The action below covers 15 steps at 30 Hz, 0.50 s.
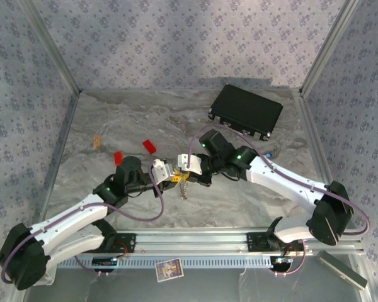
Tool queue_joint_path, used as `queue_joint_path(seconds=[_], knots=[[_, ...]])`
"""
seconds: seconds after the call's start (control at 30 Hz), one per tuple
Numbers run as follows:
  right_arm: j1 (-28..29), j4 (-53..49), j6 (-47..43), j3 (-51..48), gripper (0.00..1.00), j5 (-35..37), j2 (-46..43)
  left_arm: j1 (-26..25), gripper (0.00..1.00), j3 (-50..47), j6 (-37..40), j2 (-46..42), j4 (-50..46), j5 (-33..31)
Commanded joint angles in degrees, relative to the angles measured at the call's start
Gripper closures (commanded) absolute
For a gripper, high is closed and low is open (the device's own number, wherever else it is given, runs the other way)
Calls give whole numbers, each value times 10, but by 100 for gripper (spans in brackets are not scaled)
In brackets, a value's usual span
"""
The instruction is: Put the keys on the keyring
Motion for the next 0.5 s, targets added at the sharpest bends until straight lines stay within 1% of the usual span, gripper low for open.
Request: queue_joint_path(seconds=[0.0,0.1,0.17,0.2,0.33,0.4,0.47], knots=[[7,-10,-11,20,100,-10,-1,-1,90,16,3,6,9,8],[3,10,-4,6,100,-23,-13,-1,99,15,1,9,14,9],[-6,33,7,-11,100,-36,-22,-2,100,12,1,9,20,9],[-12,44,16,-20,98,-44,-26,-2,100,9,0,8,25,8],[-45,94,60,-56,81,-71,-45,-2,100,-5,-8,3,57,8],[-56,114,76,-73,77,-83,-53,-2,100,-13,-11,0,73,8],[-60,125,86,-86,76,-90,-59,-2,100,-19,-13,-2,86,9]])
